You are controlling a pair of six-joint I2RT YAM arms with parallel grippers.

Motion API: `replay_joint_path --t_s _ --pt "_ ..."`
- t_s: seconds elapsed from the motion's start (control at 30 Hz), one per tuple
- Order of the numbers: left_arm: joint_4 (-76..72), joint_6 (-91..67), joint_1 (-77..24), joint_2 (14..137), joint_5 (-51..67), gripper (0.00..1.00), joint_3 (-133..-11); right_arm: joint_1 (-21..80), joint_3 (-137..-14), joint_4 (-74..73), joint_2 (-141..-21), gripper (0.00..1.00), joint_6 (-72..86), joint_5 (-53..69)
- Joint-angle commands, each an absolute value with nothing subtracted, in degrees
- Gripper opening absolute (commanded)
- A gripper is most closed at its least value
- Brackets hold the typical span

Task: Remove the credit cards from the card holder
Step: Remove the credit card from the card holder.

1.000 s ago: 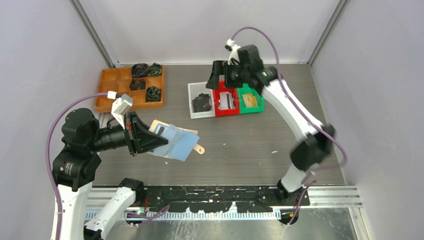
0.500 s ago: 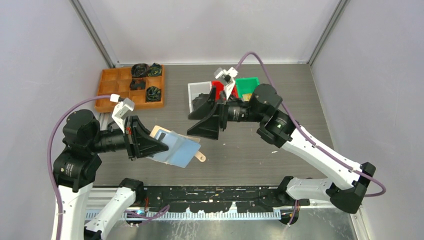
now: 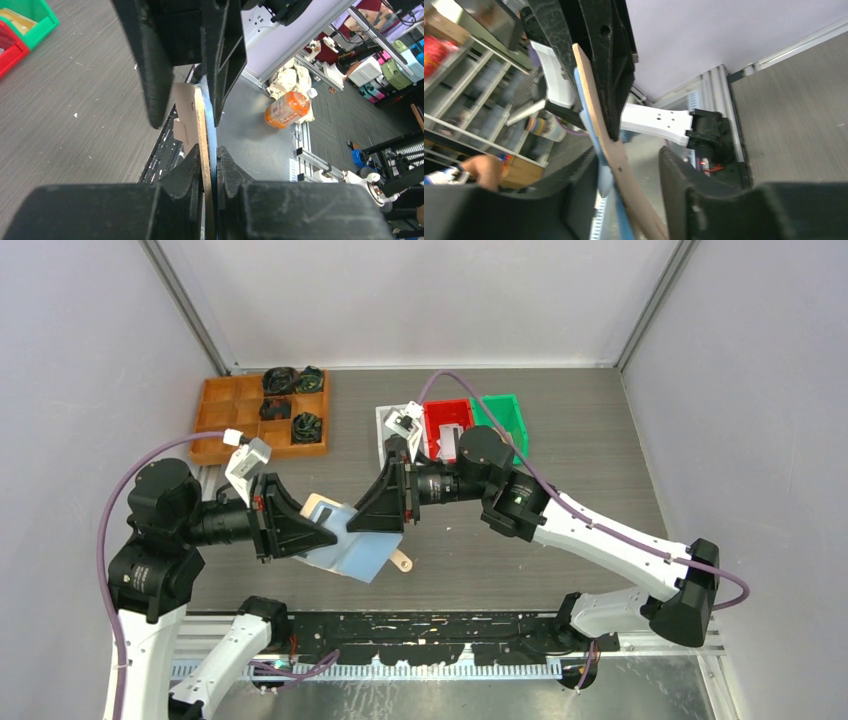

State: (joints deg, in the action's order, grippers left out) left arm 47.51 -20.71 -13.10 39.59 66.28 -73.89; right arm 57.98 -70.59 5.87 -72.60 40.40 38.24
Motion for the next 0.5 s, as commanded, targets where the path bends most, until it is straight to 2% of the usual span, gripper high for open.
replay_joint_path --t_s 0.0,0.07,0.13,0.17,0.2,0.3,0.37,0.47 --pt "46.49 -21.26 -12.92 39.46 69.11 0.00 -73.74 58.19 -69.03 17.30 -73.26 0.39 48.58 36.80" --pt "46.43 -21.34 -12.92 39.33 69.94 0.00 -73.82 58.21 -67.90 19.18 -72.96 0.21 50.10 36.54" --pt "46.04 -21.86 -12.93 39.20 70.11 0.00 -73.97 58.20 -66.75 19.40 -72.32 0.13 50.56 36.27" --pt "45.61 -22.54 -12.97 39.31 70.10 0.02 -74.01 58.16 -66.07 19.42 -71.86 0.12 50.40 36.17" --pt "44.85 -23.68 -12.94 39.43 70.13 0.08 -74.00 58.20 -65.31 19.54 -71.40 0.12 50.17 36.21" --pt "41.38 -28.99 -12.92 40.11 70.98 0.31 -74.21 58.16 -63.11 20.15 -69.80 0.11 49.11 35.41" --pt "39.23 -32.27 -12.96 40.59 71.39 0.37 -74.18 58.18 -61.98 20.25 -68.47 0.11 48.43 35.02" --pt "36.37 -36.30 -13.00 41.15 72.56 0.40 -74.43 58.17 -60.26 20.22 -66.84 0.10 47.42 34.74"
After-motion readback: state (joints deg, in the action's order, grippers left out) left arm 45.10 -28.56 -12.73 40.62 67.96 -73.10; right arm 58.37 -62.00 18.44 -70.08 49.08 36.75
